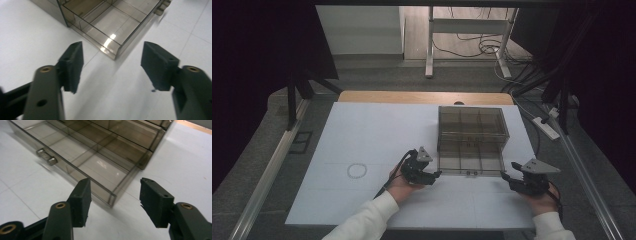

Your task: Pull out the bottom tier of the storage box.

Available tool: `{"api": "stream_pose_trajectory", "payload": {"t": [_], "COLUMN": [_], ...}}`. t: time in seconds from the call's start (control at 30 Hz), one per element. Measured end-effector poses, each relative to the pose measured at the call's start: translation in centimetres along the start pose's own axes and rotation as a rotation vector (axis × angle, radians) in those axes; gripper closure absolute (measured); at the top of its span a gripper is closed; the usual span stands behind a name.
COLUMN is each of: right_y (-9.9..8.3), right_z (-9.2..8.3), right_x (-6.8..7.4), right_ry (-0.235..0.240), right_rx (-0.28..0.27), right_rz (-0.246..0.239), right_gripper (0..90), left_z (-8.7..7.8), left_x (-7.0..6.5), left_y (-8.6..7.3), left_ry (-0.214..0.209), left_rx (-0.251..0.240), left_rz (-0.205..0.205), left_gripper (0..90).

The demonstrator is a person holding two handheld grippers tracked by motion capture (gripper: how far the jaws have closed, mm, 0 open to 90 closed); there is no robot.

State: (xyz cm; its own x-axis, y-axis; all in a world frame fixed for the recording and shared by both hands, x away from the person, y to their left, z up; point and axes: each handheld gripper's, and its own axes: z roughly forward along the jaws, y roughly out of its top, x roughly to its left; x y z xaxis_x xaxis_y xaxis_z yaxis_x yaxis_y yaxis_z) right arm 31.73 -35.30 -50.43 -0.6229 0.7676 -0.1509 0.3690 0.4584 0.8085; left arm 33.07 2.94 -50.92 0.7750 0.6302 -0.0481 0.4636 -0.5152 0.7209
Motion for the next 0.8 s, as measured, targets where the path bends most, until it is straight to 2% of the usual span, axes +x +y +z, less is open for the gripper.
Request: {"api": "stream_pose_trajectory", "payload": {"t": [0.3,0.5,0.8], "right_y": [0.4,0.6,0.5], "right_z": [0.1,0.3,0.2], "right_x": [0.3,0.6,0.9], "right_ry": [0.046,0.063,0.081], "right_rx": [-0.03,-0.039,-0.052], "right_rz": [-0.012,-0.023,-0.021], "right_gripper": [38.2,37.3,35.2], "left_z": [-2.6,-4.3,-5.8], "left_x": [0.4,0.8,1.7], "left_y": [-0.1,-0.5,-1.3], "left_ry": [-0.002,-0.009,-0.012], "left_rx": [-0.018,-0.027,-0.029], "left_rz": [0.006,-0.008,-0.038], "left_gripper": [28.1,26.6,24.1]}}
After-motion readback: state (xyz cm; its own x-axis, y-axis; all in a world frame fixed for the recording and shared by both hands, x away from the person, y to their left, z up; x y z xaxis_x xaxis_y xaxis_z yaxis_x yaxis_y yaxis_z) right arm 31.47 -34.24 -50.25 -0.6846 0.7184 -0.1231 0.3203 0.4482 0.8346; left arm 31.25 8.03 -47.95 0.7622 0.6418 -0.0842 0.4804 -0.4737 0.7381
